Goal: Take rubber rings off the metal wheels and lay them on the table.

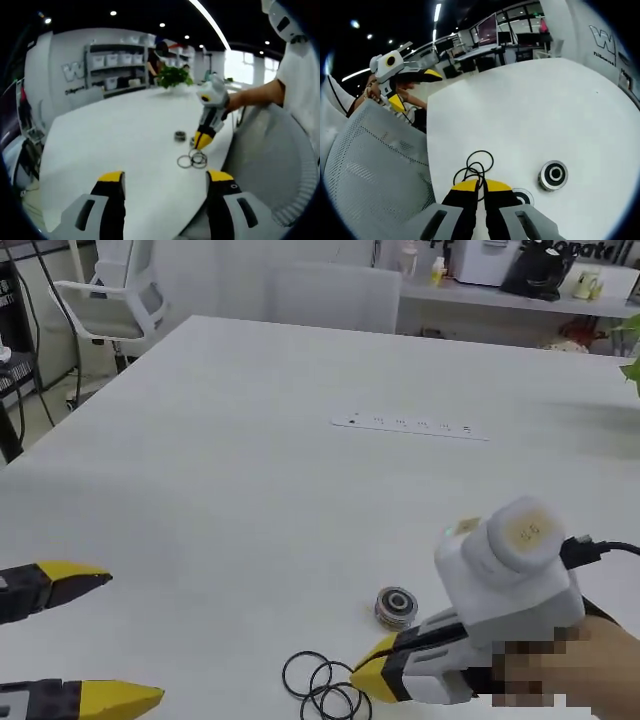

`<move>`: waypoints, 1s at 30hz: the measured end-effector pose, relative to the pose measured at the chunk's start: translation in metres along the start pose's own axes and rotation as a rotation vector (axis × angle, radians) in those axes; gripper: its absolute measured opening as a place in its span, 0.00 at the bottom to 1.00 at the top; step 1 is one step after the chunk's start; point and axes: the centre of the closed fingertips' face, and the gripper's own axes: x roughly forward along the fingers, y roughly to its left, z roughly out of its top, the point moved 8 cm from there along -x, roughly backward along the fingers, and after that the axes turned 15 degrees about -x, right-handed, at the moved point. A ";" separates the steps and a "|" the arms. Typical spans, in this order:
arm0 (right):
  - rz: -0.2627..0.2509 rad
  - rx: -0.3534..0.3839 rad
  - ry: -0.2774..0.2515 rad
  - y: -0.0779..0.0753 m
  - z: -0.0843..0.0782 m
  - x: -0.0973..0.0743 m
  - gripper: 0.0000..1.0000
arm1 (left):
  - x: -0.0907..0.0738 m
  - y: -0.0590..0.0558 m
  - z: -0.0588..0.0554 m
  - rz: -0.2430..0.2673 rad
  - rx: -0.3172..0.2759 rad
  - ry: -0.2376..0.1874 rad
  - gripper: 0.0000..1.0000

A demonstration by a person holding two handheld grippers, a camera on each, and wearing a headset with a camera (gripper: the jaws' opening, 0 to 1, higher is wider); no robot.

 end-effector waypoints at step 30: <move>-0.051 -0.016 -0.027 -0.004 0.008 -0.004 0.04 | 0.003 0.002 -0.001 -0.012 -0.007 -0.007 0.66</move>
